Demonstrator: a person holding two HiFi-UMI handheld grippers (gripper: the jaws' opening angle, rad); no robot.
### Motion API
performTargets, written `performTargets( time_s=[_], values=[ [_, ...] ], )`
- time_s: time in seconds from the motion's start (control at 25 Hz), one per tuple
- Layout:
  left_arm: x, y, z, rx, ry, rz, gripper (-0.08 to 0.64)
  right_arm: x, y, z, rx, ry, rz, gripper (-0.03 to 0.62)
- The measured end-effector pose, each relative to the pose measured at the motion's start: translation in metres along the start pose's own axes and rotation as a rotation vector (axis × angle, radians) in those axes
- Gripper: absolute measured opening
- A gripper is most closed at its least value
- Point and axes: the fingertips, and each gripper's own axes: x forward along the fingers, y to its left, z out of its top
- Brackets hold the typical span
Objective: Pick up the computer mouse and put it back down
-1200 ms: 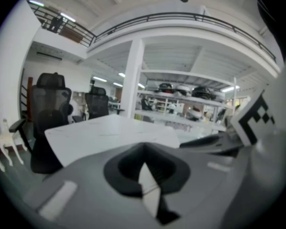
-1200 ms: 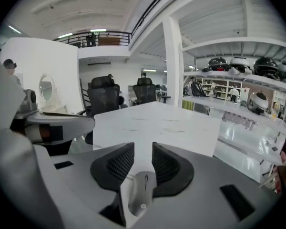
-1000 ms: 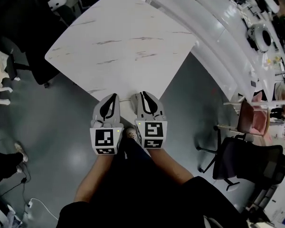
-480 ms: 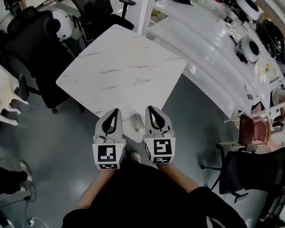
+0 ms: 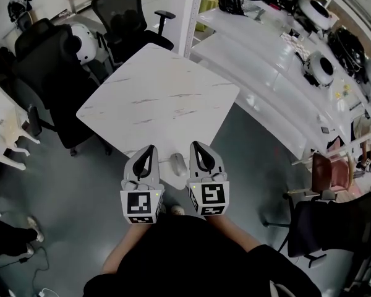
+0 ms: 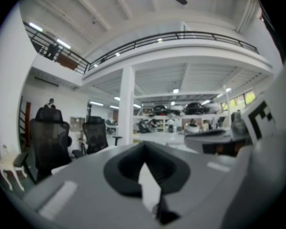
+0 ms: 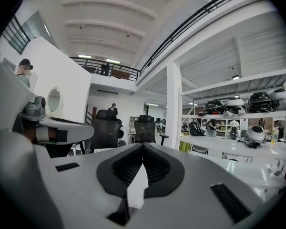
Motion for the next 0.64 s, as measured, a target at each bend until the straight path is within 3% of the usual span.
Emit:
performTargets(
  time_s=[0.64],
  values=[
    [-0.0045, -0.0103, -0.0043, 0.001, 0.004, 0.001, 0.005, -0.0084, -0.0029, -0.006, 0.022, 0.011, 0.025, 0.018]
  ],
)
